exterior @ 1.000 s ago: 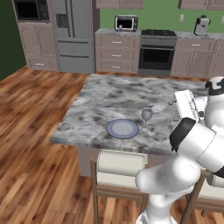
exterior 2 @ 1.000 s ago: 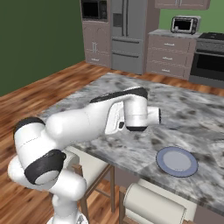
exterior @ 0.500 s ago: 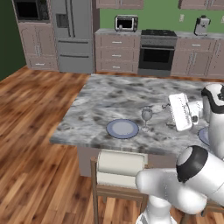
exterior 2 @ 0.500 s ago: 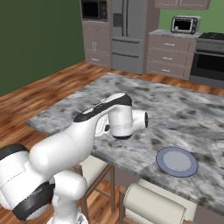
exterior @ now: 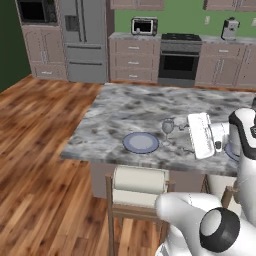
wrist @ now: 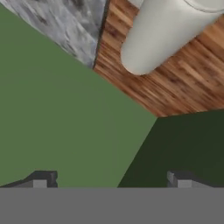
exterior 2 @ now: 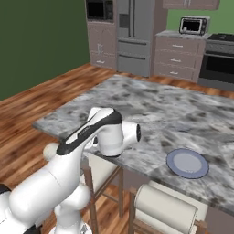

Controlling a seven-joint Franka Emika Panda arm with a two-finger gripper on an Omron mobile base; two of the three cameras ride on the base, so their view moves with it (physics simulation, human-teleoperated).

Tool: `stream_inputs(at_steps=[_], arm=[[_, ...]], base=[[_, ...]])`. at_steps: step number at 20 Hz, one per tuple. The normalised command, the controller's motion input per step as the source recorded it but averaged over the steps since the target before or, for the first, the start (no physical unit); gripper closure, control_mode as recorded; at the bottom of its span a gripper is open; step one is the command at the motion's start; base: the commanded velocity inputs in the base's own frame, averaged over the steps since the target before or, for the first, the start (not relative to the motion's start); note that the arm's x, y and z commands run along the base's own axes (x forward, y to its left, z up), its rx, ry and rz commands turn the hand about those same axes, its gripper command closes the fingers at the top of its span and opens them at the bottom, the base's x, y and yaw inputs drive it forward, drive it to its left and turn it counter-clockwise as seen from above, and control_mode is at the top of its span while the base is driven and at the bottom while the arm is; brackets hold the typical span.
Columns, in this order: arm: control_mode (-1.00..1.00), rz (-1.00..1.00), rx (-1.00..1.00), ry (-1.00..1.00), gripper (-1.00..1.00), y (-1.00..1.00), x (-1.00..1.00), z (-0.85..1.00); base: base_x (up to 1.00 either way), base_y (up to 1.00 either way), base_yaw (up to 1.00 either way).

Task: Retrieve the wine glasses from the counter and place one next to each plate.

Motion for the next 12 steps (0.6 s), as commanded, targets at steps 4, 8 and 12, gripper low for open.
stream_inputs(at_steps=[4,8,12], arm=[[1.0,0.0,0.0,0.0,-1.0,0.0,0.0,0.0],[1.0,0.0,0.0,0.0,-1.0,0.0,0.0,0.0],[1.0,0.0,0.0,0.0,-1.0,0.0,0.0,0.0]], base=[[-0.92,0.57,0.0],[-0.95,1.0,0.0],[-0.3,1.0,0.0]])
